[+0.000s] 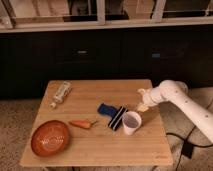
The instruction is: Place the ceramic cup in the ceramic bowl
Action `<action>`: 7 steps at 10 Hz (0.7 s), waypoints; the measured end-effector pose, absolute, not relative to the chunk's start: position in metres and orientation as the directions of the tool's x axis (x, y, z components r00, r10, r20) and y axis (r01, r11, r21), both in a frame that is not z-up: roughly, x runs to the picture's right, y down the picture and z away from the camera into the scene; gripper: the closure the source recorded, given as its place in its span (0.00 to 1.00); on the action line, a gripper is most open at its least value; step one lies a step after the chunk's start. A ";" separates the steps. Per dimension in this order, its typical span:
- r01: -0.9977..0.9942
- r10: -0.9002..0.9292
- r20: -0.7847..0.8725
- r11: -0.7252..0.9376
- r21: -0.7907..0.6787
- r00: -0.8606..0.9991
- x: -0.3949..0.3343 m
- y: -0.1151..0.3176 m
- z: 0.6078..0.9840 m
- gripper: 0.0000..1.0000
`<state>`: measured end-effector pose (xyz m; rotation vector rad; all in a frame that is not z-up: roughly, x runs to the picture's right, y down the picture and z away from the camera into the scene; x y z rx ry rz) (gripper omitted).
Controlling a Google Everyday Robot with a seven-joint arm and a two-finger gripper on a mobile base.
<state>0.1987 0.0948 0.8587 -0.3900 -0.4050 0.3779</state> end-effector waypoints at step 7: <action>-0.215 0.345 0.256 0.879 -0.425 0.903 0.194 0.074 0.807 0.20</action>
